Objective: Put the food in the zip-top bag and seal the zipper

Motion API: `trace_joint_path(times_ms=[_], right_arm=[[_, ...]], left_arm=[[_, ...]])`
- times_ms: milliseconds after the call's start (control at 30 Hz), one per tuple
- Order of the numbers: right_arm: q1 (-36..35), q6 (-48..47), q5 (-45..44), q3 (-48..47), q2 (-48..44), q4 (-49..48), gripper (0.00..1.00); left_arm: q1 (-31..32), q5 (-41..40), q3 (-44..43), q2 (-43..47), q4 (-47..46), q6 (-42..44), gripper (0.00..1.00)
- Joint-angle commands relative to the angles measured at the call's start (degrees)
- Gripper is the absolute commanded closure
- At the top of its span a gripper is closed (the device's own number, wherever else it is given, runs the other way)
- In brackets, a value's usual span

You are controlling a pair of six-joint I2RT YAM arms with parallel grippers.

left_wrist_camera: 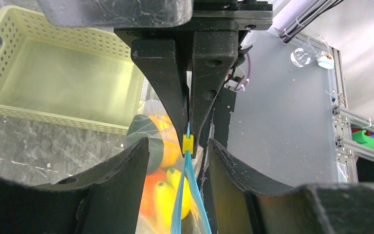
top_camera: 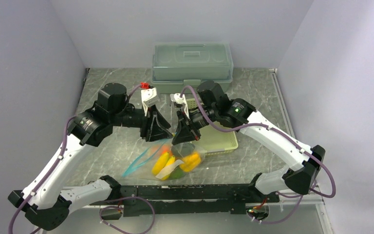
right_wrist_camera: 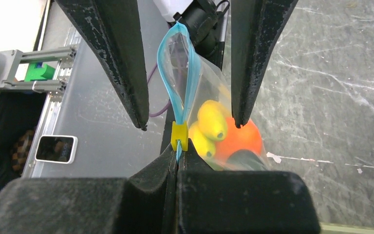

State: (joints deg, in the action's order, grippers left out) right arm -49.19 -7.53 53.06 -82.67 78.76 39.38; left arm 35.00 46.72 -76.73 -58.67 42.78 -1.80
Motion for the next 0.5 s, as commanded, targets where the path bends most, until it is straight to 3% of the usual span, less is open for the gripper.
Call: trace_joint_path(times_ms=[0, 467], right_arm=[[-0.2, 1.9, 1.8, -3.4, -0.8, -4.0, 1.00], [-0.2, 3.5, 1.2, -2.8, -1.0, -6.0, 1.00]], left_arm=[[0.0, 2.3, 1.1, 0.6, -3.6, -1.3, 0.47], [0.0, 4.4, 2.7, 0.3, -5.6, -2.1, 0.60]])
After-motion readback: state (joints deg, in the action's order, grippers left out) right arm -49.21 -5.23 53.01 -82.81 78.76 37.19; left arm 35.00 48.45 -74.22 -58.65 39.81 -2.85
